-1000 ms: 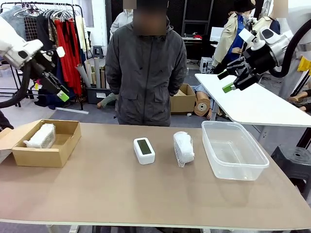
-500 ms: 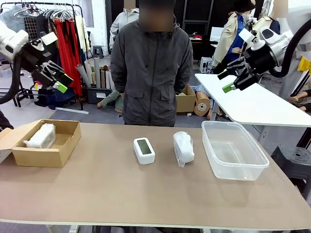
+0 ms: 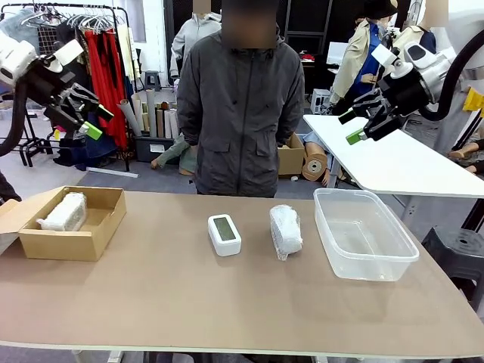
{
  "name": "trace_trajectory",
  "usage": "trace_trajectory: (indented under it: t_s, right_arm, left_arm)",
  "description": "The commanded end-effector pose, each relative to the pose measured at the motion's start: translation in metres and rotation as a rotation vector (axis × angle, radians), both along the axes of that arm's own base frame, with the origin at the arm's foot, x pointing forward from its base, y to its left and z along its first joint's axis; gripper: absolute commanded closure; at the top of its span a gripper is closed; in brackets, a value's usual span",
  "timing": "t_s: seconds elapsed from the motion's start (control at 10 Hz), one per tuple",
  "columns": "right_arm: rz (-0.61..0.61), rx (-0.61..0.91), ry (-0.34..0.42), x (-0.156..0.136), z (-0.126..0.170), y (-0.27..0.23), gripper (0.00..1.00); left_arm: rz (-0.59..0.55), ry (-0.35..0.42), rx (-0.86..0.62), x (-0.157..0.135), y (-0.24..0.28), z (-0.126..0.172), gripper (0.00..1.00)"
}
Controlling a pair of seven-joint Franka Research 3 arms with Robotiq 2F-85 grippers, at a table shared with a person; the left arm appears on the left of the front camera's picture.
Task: Separate and place wrapped and unwrapped clocks.
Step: Pick up the Digital clock indicated by the person.
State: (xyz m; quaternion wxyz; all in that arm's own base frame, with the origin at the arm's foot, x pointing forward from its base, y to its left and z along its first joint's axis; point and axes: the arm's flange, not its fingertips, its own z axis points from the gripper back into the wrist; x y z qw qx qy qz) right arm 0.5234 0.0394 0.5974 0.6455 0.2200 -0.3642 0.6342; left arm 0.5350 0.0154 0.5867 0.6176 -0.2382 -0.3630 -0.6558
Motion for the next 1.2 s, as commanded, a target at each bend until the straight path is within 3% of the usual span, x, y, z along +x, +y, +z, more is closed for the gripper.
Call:
trace_trajectory:
  t_s: [0.0,0.1,1.1]
  right_arm:
    - [0.000,-0.010,-0.005,-0.0003,0.0010,-0.0007,0.00]
    - [0.000,-0.010,-0.005,-0.0003,0.0010,-0.0007,0.00]
    - [0.000,-0.010,-0.005,-0.0003,0.0010,-0.0007,0.00]
  left_arm:
    - [0.069,0.054,0.011,-0.0039,0.0006,-0.0080,0.00]
    - [0.000,0.000,0.000,0.0000,0.0000,0.0000,0.00]
    - [0.000,0.000,0.000,0.0000,0.0000,0.0000,0.00]
